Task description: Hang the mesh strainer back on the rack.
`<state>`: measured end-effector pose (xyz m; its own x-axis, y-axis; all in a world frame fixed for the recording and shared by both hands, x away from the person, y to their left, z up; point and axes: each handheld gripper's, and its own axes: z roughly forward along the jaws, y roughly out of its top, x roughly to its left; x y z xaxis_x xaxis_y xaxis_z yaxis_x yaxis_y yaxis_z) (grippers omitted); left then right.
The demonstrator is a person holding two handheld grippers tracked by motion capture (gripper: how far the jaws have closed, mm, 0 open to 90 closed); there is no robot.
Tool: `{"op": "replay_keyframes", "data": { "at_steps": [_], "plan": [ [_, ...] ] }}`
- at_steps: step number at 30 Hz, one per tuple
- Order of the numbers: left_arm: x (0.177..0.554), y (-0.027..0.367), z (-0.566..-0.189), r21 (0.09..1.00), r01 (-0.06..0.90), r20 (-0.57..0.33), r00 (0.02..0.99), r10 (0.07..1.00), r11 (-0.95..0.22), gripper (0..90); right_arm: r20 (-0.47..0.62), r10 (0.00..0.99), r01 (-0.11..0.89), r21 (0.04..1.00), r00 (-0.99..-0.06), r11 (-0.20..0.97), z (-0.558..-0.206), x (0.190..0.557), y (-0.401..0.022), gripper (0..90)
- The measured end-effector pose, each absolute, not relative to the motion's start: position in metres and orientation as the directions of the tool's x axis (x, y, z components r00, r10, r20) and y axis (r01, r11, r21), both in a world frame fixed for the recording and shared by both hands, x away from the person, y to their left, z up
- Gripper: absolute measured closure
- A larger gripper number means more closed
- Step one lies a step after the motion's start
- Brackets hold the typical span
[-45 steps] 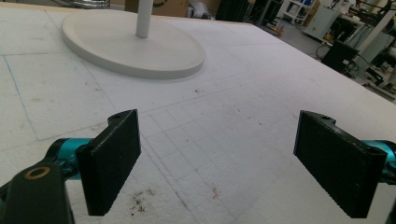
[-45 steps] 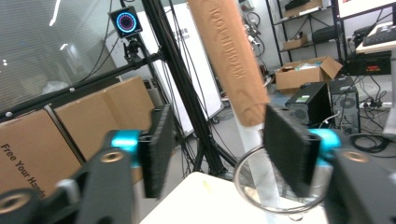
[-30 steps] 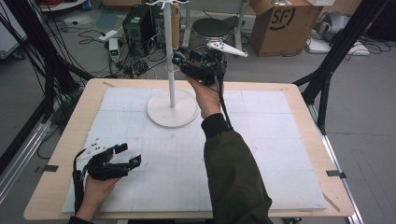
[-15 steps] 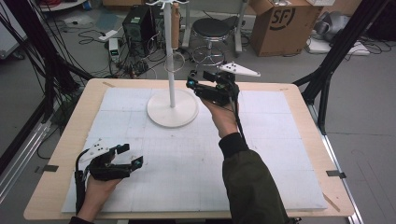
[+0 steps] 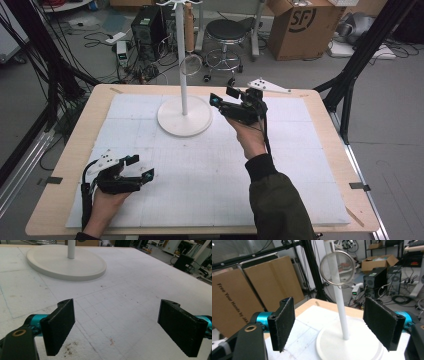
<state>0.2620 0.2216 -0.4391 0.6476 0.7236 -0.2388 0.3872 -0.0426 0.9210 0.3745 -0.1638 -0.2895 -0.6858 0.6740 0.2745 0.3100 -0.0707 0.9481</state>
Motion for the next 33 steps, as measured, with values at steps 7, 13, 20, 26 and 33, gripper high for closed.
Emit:
{"op": "replay_keyframes", "data": {
  "at_steps": [7, 13, 20, 26, 33],
  "plan": [
    [0.259, 0.221, -0.439, 0.926, 0.376, -0.235, 0.659, 0.715, -0.042, 14.9, 0.291, 0.655, 0.333, 0.941, -0.698, -0.063, -0.306, 0.365, -0.177, 24.4],
    [0.258, 0.222, -0.438, 0.927, 0.373, -0.241, 0.659, 0.712, -0.031, 14.7, 0.300, 0.641, 0.353, 0.934, -0.707, -0.047, -0.318, 0.358, -0.185, 24.0],
    [0.256, 0.221, -0.438, 0.928, 0.370, -0.233, 0.662, 0.712, -0.040, 14.7, 0.318, 0.641, 0.371, 0.927, -0.699, -0.056, -0.331, 0.350, -0.197, 23.1],
    [0.255, 0.219, -0.437, 0.930, 0.364, -0.228, 0.665, 0.712, -0.042, 14.7, 0.329, 0.641, 0.383, 0.922, -0.693, -0.060, -0.339, 0.344, -0.203, 23.0],
    [0.255, 0.219, -0.438, 0.930, 0.364, -0.227, 0.667, 0.709, -0.045, 14.5, 0.337, 0.638, 0.401, 0.915, -0.693, -0.048, -0.349, 0.342, -0.203, 22.9]
  ]
}}
